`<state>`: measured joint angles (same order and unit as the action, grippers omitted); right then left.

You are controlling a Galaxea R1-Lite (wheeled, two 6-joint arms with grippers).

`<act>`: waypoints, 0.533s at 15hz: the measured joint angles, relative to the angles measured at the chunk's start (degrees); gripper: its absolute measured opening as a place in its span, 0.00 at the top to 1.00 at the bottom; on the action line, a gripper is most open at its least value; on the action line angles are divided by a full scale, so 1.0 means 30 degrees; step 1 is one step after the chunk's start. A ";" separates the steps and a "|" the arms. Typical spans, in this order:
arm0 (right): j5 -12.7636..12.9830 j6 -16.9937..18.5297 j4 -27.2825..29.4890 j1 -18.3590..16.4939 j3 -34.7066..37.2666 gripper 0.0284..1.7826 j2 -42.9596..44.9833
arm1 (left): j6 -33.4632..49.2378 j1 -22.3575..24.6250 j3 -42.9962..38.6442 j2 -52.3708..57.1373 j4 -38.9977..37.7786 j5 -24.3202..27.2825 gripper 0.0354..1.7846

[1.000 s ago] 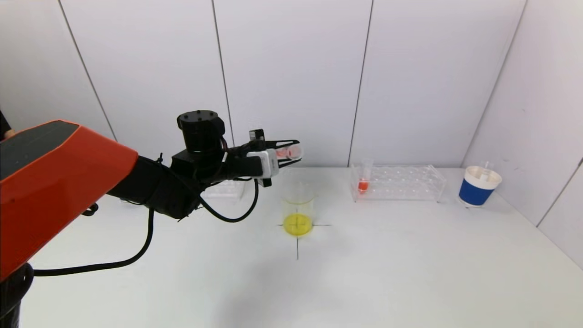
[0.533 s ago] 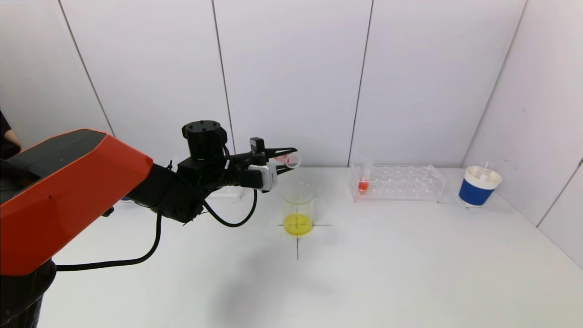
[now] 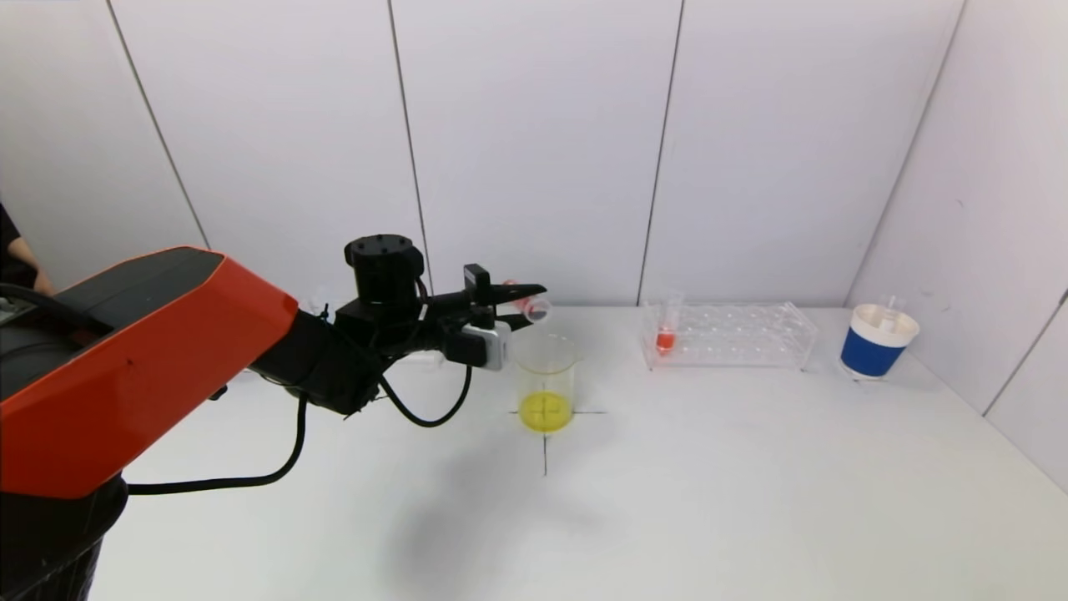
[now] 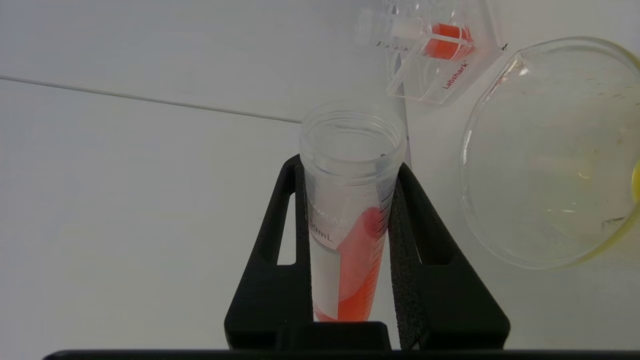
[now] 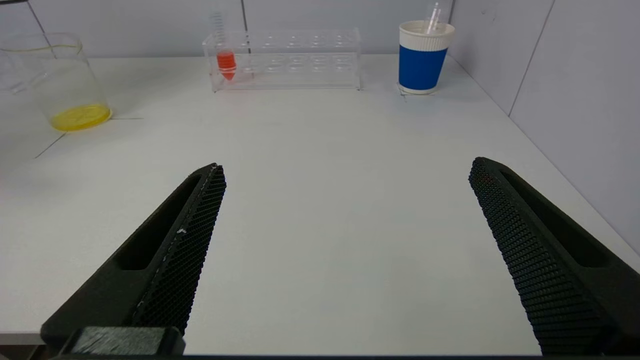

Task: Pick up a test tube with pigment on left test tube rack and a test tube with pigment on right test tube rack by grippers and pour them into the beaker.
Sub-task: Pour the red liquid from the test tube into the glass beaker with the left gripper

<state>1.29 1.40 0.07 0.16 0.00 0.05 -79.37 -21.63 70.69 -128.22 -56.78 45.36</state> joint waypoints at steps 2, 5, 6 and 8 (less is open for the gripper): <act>0.0008 0.0000 0.0000 0.0000 0.0000 0.01 0.0000 | -0.0289 0.0000 0.0057 -0.0093 0.0020 -0.0024 0.76; 0.0008 0.0000 0.0008 0.0000 0.0000 0.01 0.0000 | -0.0597 0.0000 0.0158 -0.0175 0.0020 -0.0024 0.76; 0.0008 0.0000 0.0000 0.0000 0.0000 0.01 0.0000 | -0.0801 0.0000 0.0248 -0.0203 0.0012 -0.0024 0.76; 0.0000 0.0000 0.0008 0.0000 0.0000 0.01 0.0000 | -0.1024 0.0016 0.0378 -0.0248 0.0020 -0.0028 0.76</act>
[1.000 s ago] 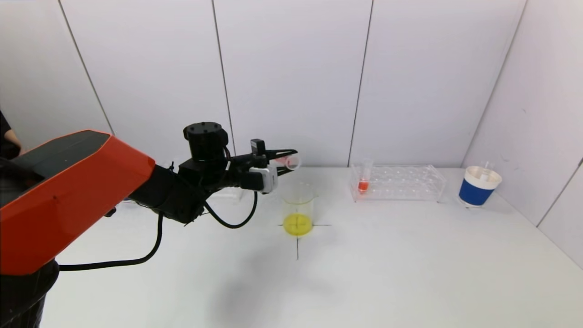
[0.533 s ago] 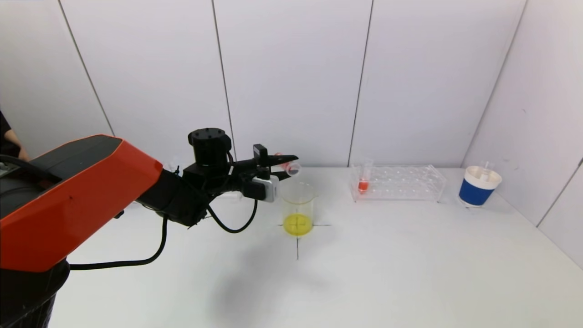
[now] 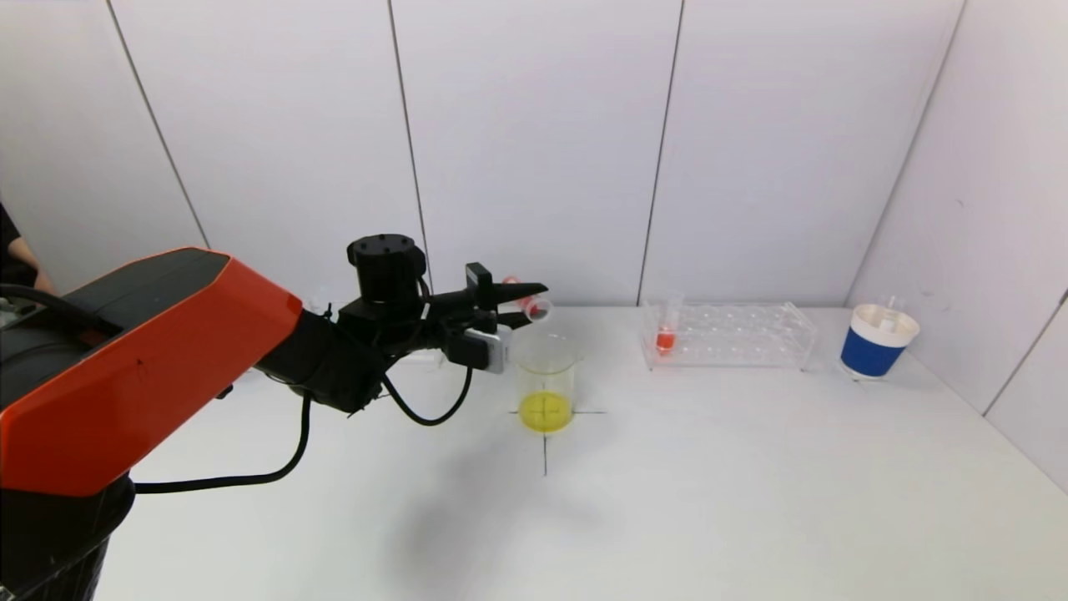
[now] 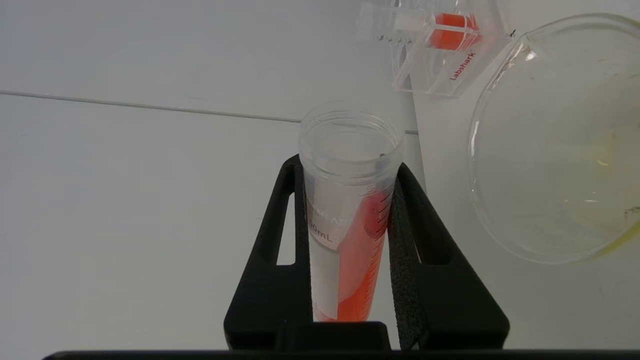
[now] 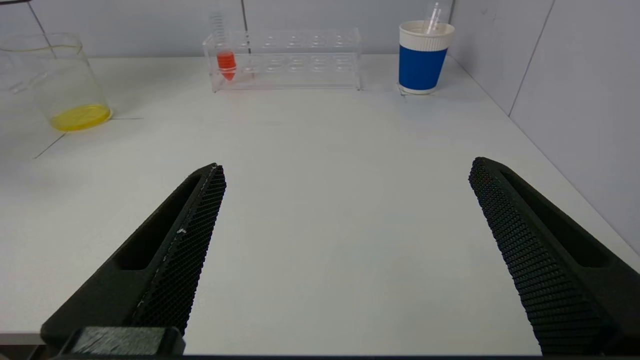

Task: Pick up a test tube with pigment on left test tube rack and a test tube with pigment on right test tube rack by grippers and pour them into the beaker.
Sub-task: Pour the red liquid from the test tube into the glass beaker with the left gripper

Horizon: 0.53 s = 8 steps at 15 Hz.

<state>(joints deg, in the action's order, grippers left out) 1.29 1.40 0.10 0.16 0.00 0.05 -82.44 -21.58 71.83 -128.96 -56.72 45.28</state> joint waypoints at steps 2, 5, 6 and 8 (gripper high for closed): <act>0.0008 0.0000 -0.0008 0.0000 0.0000 0.01 0.0000 | -0.0110 -0.0008 0.0081 -0.0012 0.0000 0.0000 0.76; 0.0008 0.0000 -0.0008 0.0000 0.0000 0.01 0.0000 | -0.0345 0.0008 0.0284 -0.0041 0.0008 0.0000 0.76; 0.0008 0.0000 -0.0008 0.0000 0.0000 0.01 0.0000 | -0.0419 0.0016 0.0293 -0.0049 0.0008 0.0000 0.76; 0.0008 0.0000 0.0000 0.0000 0.0000 0.01 0.0000 | -0.0736 0.0016 0.0329 -0.0077 0.0000 0.0000 0.76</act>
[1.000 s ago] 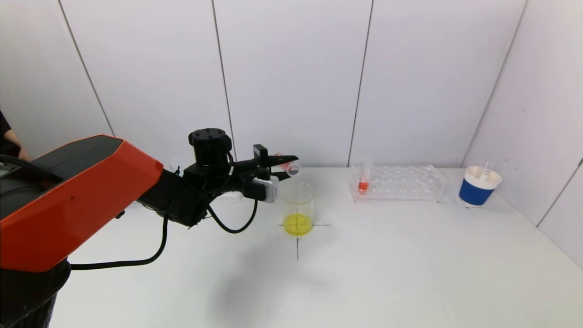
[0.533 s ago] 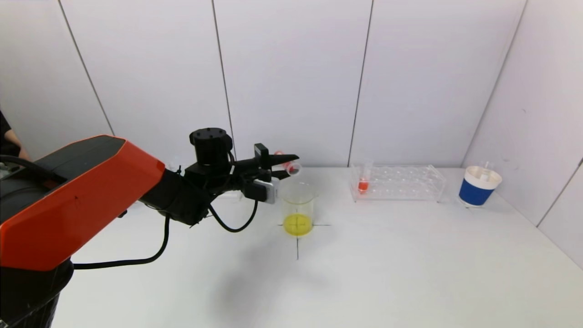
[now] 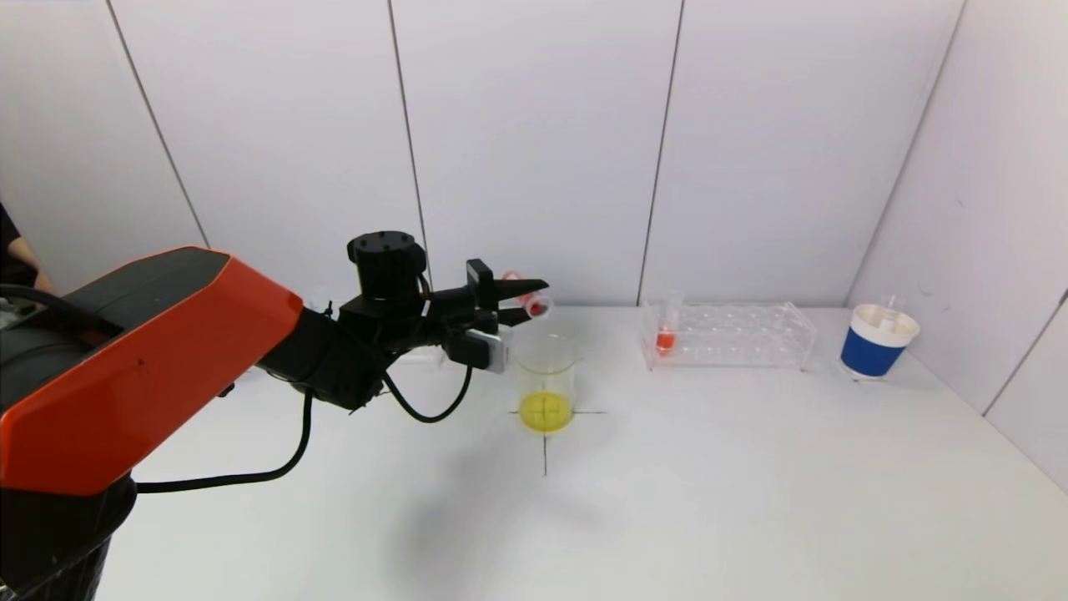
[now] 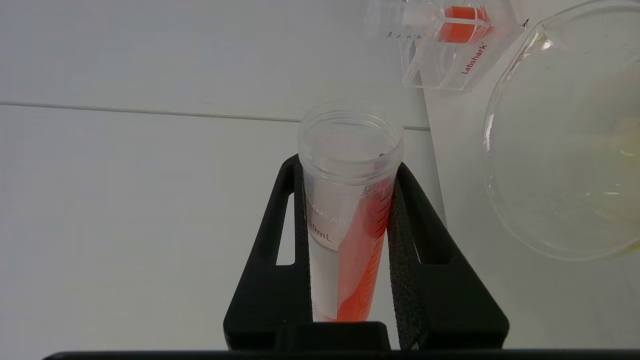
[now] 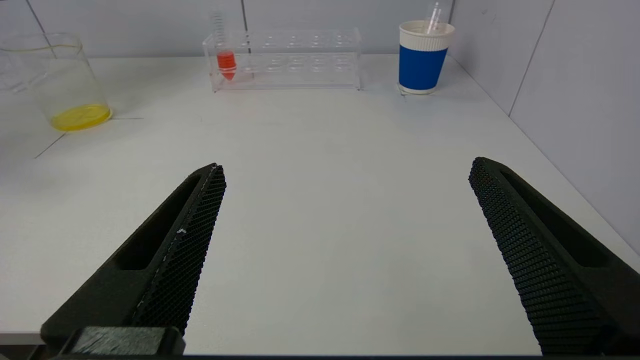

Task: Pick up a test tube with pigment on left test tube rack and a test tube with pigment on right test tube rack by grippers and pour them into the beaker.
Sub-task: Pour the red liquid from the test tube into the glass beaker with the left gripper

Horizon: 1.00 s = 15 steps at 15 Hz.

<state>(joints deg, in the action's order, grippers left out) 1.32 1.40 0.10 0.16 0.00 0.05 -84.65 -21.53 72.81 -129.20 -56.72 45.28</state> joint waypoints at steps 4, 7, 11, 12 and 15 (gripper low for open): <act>0.0000 0.0000 -0.0008 0.0000 0.0000 0.01 0.0000 | -0.0106 0.0000 0.0012 -0.0053 0.0008 0.0000 0.76; 0.0000 0.0000 -0.0008 0.0000 0.0000 0.01 0.0000 | -0.0382 0.0004 0.0049 -0.0073 0.0020 0.0000 0.76; 0.0000 0.0000 -0.0008 0.0000 0.0000 0.01 0.0000 | -0.0878 0.0085 0.0321 -0.0154 0.0085 0.0000 0.76; 0.0000 0.0000 0.0000 0.0000 0.0000 0.01 0.0000 | -0.0935 0.0085 0.0536 -0.0248 0.0093 0.0000 0.76; 0.0000 -0.0008 0.0000 0.0000 0.0000 0.01 0.0000 | -0.1117 0.0158 0.1243 -0.0614 0.0118 0.0000 0.76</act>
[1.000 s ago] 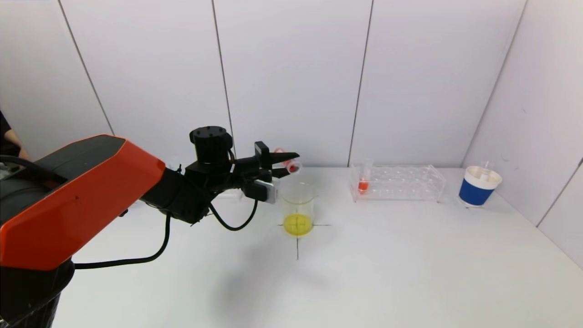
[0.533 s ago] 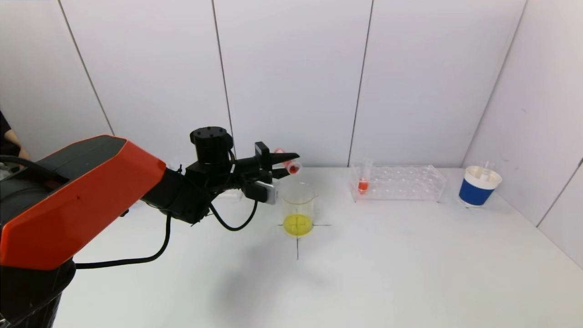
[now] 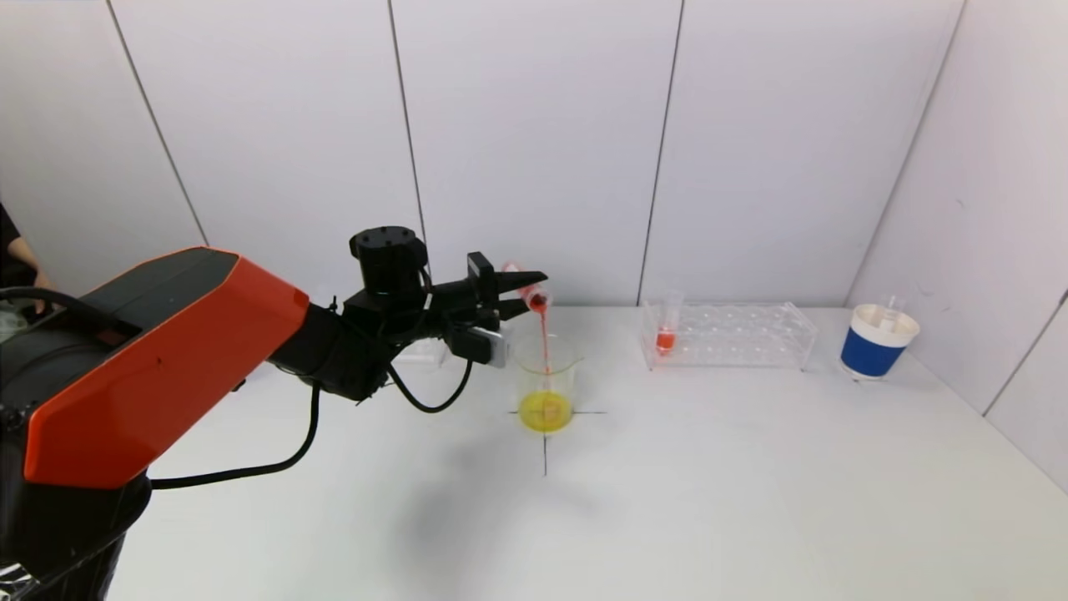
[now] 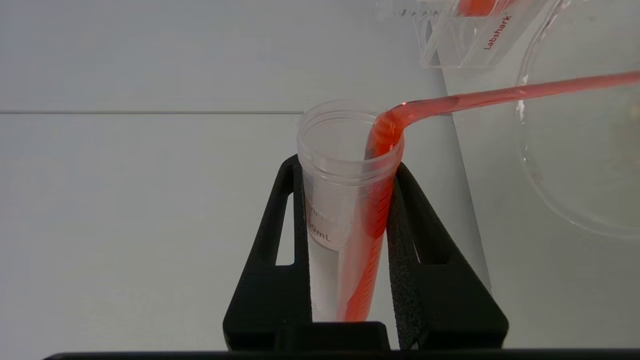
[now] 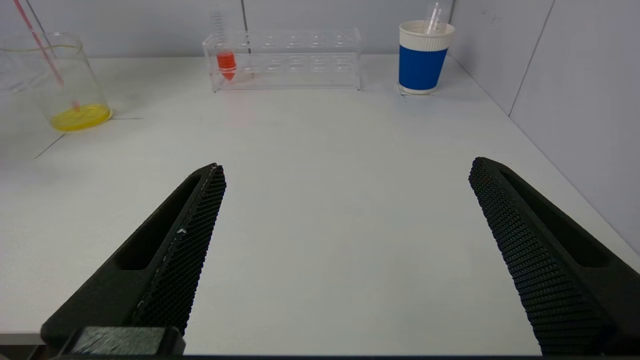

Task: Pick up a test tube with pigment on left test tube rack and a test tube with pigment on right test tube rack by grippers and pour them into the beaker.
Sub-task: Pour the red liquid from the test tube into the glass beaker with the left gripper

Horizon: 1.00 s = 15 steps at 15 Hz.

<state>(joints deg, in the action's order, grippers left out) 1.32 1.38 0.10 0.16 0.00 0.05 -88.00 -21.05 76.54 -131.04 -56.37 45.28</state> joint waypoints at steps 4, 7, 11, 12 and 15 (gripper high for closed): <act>0.0000 0.0008 0.0000 0.0000 0.0000 0.01 0.0000 | -0.0260 -0.0016 0.0138 -0.0195 0.0004 0.0020 0.76; 0.0000 0.0008 -0.0008 0.0000 0.0000 0.01 0.0000 | -0.0459 -0.0016 0.0146 -0.0240 0.0004 0.0037 0.76; 0.0000 0.0008 0.0000 0.0000 0.0000 0.01 0.0000 | -0.0922 -0.0016 0.0146 -0.0248 0.0004 0.0313 0.76; 0.0000 0.0008 -0.0008 0.0000 0.0000 0.01 0.0000 | -0.0955 -0.0016 0.0146 -0.0240 0.0004 0.0349 0.76; 0.0000 0.0008 -0.0008 0.0000 0.0000 0.01 0.0000 | -0.0975 -0.0016 0.0175 -0.0167 0.0004 0.0378 0.76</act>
<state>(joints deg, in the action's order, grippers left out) 1.32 1.40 0.07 0.16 0.00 0.05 -90.93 -21.10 77.07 -131.54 -56.36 46.41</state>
